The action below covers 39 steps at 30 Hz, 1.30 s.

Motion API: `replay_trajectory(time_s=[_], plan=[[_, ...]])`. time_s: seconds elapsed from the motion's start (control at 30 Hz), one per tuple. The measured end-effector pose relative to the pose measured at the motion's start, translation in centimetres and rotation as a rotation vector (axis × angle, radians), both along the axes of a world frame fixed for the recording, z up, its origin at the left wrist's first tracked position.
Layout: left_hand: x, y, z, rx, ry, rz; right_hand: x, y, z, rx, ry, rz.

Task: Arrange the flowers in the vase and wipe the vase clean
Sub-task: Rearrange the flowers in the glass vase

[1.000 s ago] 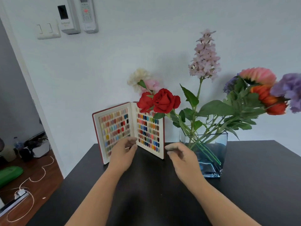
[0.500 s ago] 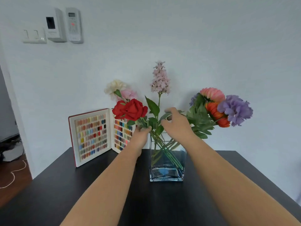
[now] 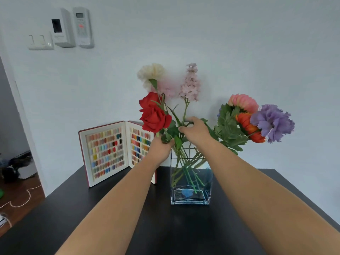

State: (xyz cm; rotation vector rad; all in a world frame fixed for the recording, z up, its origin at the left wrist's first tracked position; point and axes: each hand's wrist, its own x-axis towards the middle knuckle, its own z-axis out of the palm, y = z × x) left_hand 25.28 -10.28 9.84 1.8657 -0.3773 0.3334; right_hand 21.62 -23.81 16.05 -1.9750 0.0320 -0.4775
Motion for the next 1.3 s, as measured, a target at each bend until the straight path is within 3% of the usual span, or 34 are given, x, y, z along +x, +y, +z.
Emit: replay_trajectory(time_s=[0.23,0.63,0.83,1.13,1.3], plan=[[0.4,-0.2,1.4,0.212,-0.045,0.021,-0.1,-1.2,0.0,0.059,-0.024,0.048],[0.1,-0.2,4.1,0.438,-0.199,0.030,-1.6,-3.1,2.0,-0.382,-0.017,-0.117],[0.3,0.1,5.8,0.565,-0.167,-0.010,-1.7,-3.3,3.8,-0.430,-0.020,-0.115],[0.1,0.4,3.6,0.507,-0.074,0.005,-1.7,-3.0,4.7,-0.433,-0.080,-0.120],[-0.3,0.5,2.4,0.453,0.008,-0.018,-1.3,-2.1,2.2,-0.528,0.006,-0.091]])
